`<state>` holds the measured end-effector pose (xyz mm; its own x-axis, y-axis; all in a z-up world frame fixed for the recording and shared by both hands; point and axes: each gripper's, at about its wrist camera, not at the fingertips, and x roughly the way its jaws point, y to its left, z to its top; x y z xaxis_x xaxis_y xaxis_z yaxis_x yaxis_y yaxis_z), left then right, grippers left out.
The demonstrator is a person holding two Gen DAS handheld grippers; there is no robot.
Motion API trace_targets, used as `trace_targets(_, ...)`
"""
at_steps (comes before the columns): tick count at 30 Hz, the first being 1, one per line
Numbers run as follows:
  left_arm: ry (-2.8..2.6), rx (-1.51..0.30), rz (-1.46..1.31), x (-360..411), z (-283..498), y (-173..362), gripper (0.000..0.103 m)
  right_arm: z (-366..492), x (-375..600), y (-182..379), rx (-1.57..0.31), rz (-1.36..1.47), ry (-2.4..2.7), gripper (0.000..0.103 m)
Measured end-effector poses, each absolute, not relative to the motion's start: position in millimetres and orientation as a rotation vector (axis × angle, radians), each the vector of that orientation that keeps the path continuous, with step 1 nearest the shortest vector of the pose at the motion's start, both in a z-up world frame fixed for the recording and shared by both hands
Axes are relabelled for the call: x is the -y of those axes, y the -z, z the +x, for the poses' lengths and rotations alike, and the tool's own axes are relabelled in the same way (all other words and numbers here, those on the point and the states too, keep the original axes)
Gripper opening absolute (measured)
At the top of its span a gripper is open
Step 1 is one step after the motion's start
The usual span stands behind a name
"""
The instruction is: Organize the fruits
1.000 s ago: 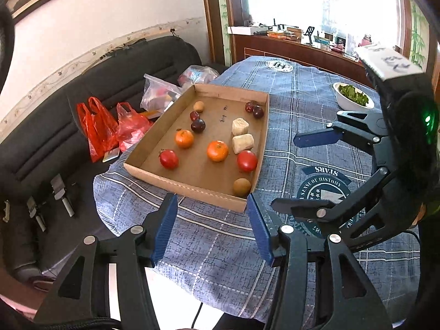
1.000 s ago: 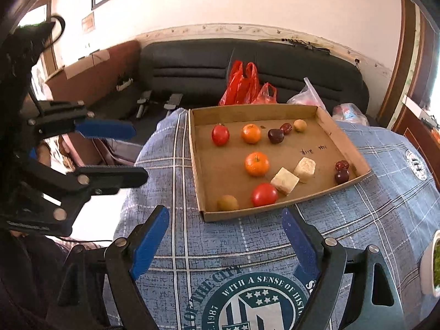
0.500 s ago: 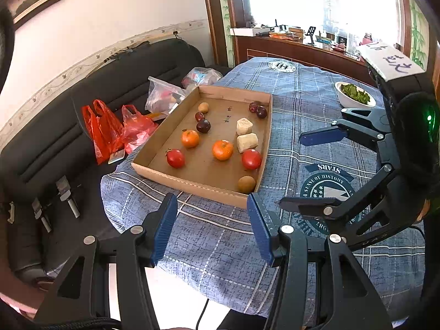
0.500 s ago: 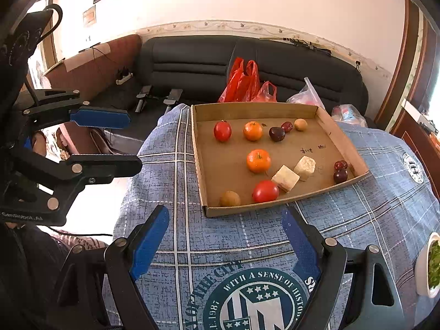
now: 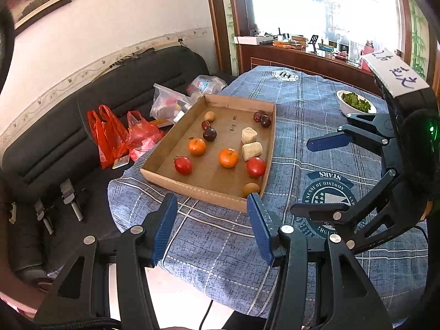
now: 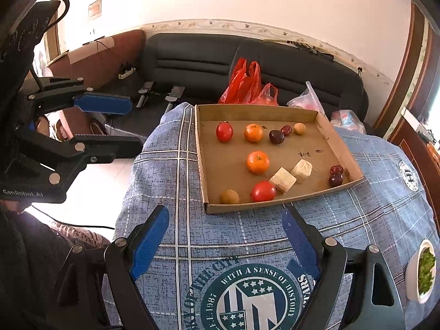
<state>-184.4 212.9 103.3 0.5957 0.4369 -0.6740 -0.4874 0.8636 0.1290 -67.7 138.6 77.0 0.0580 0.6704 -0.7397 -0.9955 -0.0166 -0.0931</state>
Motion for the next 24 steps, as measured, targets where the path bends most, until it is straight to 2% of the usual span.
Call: trace_targets(24,-0.548,-0.756,-0.079,-216.0,-192.8,-106.8,0.052,-81.0,-142.5,-80.5,-0.564,-0.758,-1.463,0.085)
